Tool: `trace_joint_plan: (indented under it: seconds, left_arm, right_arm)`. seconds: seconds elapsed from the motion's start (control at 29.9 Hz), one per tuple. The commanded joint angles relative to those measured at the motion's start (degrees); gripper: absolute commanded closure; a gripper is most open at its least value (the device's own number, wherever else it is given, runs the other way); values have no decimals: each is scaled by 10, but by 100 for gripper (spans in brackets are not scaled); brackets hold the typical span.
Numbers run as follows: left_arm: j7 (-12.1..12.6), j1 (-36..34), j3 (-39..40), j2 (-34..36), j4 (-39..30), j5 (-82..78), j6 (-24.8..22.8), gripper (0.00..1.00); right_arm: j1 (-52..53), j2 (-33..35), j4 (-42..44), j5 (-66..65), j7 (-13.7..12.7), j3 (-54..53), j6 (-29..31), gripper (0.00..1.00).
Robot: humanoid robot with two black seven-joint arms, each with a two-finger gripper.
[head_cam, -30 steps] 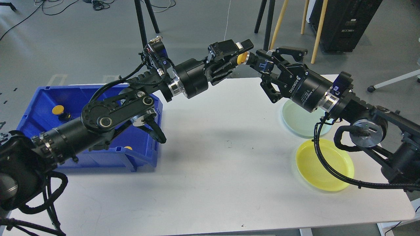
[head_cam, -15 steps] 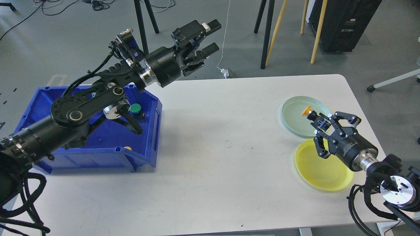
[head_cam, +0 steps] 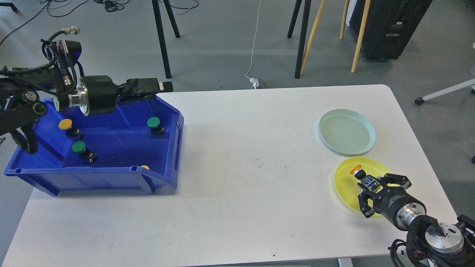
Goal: Pass button and place on color plate
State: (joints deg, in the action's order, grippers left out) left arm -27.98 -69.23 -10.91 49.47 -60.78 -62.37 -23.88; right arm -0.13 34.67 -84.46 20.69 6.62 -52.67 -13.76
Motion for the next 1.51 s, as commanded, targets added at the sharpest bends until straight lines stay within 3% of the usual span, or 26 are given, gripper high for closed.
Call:
trace_joint_plan:
  seconds: [0.0,0.23,0.47,0.9,1.47]
  left_arm:
    - [0,1,-30,21,31,-99,-24,11]
    - [0,49,-36,15,149,-191,-22,11]
    - [0,68,-36,-37,279,-229,-15,11]
    - [0,107,-29,-75,292,-221,-6,11]
    - [0,142,-28,-120,363,-218,19,12]
  right_arm:
    - [0,-2,2,3,-1,-5,1,0]
    - [0,0,-16,4,-2,-53,18,0]
    - [39,7,-43,2,-3,-132,84,0]
    - [82,7,-43,-2,-6,-133,90,0]
    - [80,7,-44,-3,-7,-133,91,0]
